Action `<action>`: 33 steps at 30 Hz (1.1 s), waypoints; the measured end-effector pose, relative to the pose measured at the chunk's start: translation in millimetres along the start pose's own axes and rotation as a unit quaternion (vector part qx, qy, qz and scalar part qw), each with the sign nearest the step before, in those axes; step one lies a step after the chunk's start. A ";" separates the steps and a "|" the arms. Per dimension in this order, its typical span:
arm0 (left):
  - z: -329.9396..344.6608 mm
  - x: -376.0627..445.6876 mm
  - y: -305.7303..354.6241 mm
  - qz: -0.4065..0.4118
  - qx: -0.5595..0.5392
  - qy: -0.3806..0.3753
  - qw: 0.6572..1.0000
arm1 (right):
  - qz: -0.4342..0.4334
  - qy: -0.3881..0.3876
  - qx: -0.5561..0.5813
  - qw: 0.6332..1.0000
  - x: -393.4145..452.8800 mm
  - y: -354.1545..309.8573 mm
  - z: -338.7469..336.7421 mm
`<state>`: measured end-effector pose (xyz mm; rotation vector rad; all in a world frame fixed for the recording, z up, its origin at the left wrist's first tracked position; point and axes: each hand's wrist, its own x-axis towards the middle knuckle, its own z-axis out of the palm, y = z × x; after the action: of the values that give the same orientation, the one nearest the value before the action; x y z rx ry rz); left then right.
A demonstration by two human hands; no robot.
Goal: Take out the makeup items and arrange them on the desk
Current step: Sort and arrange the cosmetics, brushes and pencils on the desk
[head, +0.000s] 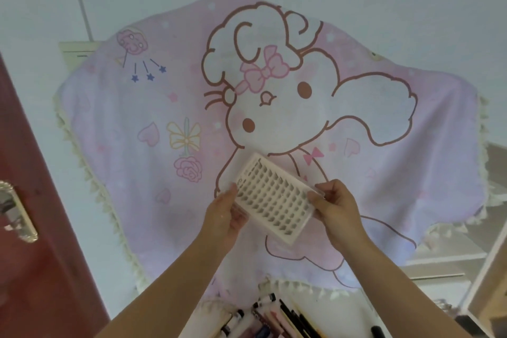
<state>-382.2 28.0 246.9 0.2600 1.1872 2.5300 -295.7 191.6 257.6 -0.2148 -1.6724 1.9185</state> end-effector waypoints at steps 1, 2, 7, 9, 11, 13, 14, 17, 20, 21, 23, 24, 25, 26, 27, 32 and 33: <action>1.1 -3.4 -5.3 -0.010 0.001 -0.014 1.000 | 0.001 0.002 0.008 1.000 -4.1 3.2 4.2; 1.6 -6.4 -10.4 -0.010 0.002 -0.020 1.000 | 0.002 0.003 0.013 1.000 -8.1 7.2 7.5; -5.4 -9.6 2.3 0.055 0.170 0.001 0.984 | 0.096 -0.111 0.054 0.988 -17.0 9.3 3.1; -6.2 -13.2 18.4 0.044 0.274 -0.070 0.958 | 0.130 -0.173 0.067 0.974 -15.1 0.8 -2.6; 0.2 -18.7 31.6 0.016 0.391 -0.149 0.908 | 0.134 -0.207 0.033 0.969 -10.8 -8.5 -8.0; 10.9 -21.2 37.9 0.005 0.457 -0.171 0.873 | 0.121 -0.241 -0.016 0.963 -8.5 -16.2 -8.3; 14.5 -20.1 40.1 0.010 0.467 -0.151 0.871 | 0.117 -0.232 -0.018 0.965 -7.9 -17.7 -7.4; 10.6 -14.7 43.6 0.041 0.428 -0.079 0.899 | 0.106 -0.110 0.047 0.987 -6.6 -17.9 -4.0; -4.9 -17.1 34.5 0.073 0.401 -0.117 0.906 | 0.092 -0.034 0.108 0.989 -7.6 -13.3 -1.4; -7.0 -19.1 31.6 0.076 0.415 -0.145 0.895 | 0.092 -0.026 0.119 0.988 -8.6 -11.9 0.3; -6.4 -20.9 30.9 0.078 0.419 -0.189 0.885 | 0.095 -0.017 0.126 0.987 -10.8 -9.2 3.6; -5.2 -21.0 33.1 0.073 0.407 -0.205 0.887 | 0.098 -0.014 0.128 0.987 -11.4 -8.3 5.0; -4.3 -22.0 35.9 0.062 0.399 -0.218 0.889 | 0.101 -0.012 0.132 0.986 -12.1 -7.8 6.3; -3.9 -23.6 37.9 0.052 0.393 -0.230 0.889 | 0.107 -0.009 0.137 0.985 -12.6 -6.9 7.3; -3.8 -25.0 39.0 0.044 0.393 -0.238 0.887 | 0.113 -0.007 0.145 0.983 -12.5 -5.7 7.7; -5.9 -29.8 37.0 0.098 0.420 -0.195 0.881 | 0.178 -0.017 0.155 0.972 -14.4 -2.7 4.4; -8.3 -28.7 36.2 0.102 0.419 -0.186 0.883 | 0.193 -0.031 0.142 0.970 -15.8 -2.4 2.9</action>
<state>-366.0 -10.1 268.9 1.0608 2.0749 1.8076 -283.3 181.1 256.5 -0.3935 -1.4476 2.4495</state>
